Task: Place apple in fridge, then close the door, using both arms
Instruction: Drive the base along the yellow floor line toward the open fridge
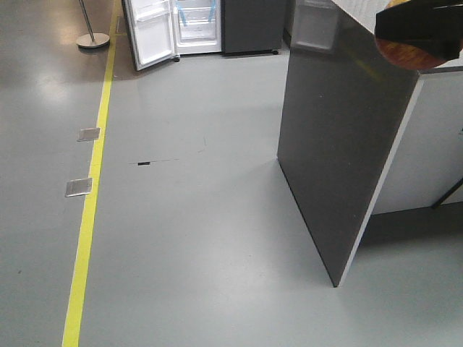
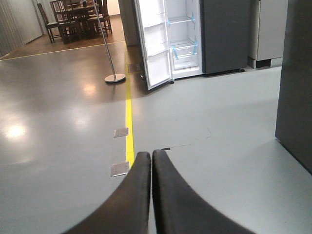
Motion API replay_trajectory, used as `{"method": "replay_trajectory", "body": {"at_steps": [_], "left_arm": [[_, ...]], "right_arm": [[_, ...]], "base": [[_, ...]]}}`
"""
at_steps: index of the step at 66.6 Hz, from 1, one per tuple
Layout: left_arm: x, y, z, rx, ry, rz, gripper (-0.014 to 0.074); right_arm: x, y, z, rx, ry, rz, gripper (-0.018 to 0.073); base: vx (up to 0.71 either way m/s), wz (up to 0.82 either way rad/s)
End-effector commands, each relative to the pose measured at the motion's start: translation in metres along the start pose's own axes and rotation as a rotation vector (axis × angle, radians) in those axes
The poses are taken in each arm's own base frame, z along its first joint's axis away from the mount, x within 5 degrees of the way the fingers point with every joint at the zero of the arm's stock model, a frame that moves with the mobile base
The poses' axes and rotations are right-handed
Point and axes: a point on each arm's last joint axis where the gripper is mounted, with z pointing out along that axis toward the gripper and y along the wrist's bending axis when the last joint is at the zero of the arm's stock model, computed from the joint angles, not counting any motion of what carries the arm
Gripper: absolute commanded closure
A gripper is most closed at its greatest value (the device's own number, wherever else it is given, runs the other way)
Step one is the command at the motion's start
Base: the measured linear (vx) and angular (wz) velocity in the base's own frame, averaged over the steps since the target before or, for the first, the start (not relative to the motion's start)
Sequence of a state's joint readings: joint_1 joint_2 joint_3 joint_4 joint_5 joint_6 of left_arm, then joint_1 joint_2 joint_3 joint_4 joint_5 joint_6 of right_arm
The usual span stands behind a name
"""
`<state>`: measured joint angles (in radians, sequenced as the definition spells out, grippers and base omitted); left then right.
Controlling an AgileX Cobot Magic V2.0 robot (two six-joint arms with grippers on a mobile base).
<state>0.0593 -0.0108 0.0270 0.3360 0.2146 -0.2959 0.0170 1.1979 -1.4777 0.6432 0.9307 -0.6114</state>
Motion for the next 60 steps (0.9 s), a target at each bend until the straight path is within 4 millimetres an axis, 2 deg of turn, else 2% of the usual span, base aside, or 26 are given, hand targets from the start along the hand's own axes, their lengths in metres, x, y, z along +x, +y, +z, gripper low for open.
{"method": "replay_trajectory", "body": {"at_steps": [1, 60], "left_arm": [[-0.0014, -0.002, -0.0002, 0.022, -0.063, -0.009, 0.0604], [-0.0014, -0.002, -0.0002, 0.022, -0.063, -0.009, 0.0604]], "right_arm": [[-0.0163, 0.0037, -0.0152, 0.028, -0.12, -0.011, 0.0373], [-0.0163, 0.0037, -0.0152, 0.028, -0.12, -0.011, 0.0373]], "base": [[0.07, 0.07], [0.09, 0.03]]}}
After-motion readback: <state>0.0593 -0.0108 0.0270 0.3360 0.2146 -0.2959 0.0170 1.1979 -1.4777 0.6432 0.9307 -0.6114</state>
